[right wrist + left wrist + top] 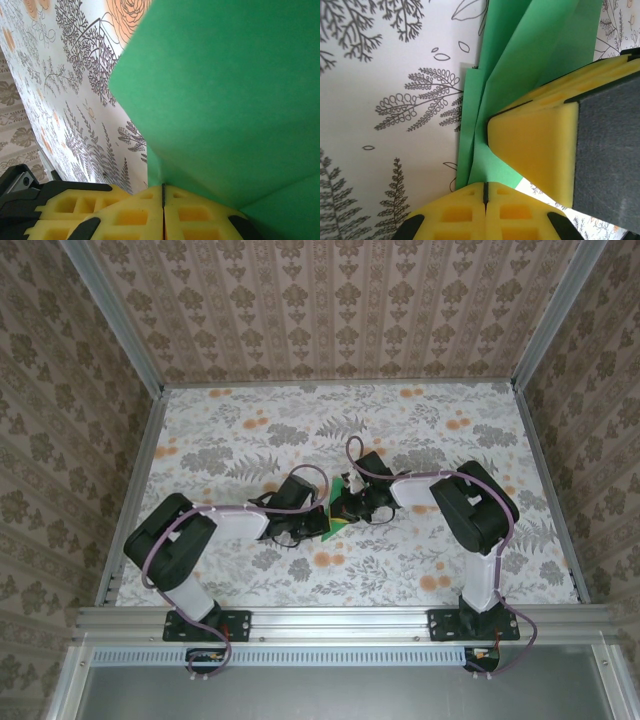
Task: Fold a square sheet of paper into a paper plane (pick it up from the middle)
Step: Fourth fold the wing at the center of the table.
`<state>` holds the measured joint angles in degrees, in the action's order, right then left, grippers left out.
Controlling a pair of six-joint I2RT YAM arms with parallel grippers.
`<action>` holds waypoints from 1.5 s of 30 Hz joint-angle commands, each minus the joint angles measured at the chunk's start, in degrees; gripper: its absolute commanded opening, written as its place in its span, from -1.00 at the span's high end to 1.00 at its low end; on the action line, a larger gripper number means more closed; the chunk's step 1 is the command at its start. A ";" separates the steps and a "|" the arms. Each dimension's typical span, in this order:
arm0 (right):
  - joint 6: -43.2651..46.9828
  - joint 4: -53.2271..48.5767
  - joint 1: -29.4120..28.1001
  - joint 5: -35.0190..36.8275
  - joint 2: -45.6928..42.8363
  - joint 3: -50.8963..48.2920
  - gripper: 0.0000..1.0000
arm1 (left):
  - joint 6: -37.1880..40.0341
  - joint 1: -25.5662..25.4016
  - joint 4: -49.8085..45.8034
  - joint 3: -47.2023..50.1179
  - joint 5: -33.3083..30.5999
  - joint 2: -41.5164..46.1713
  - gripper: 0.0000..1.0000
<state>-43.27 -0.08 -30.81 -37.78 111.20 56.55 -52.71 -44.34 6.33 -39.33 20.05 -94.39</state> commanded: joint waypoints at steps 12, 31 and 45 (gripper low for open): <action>1.78 -10.18 -0.22 7.95 4.94 1.45 0.85 | 2.15 -0.09 -1.98 3.43 2.95 1.69 0.86; 1.87 -12.08 -0.06 9.29 5.81 1.80 0.86 | 1.90 -4.31 -10.34 6.51 -0.08 6.15 0.90; -1.38 -6.78 -0.09 6.50 3.90 0.33 0.86 | -0.20 -2.12 2.19 4.81 -4.48 9.65 0.89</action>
<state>-42.92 -4.54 -30.83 -37.78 112.44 59.42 -51.72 -46.78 5.72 -33.15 16.53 -82.48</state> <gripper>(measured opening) 0.073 0.063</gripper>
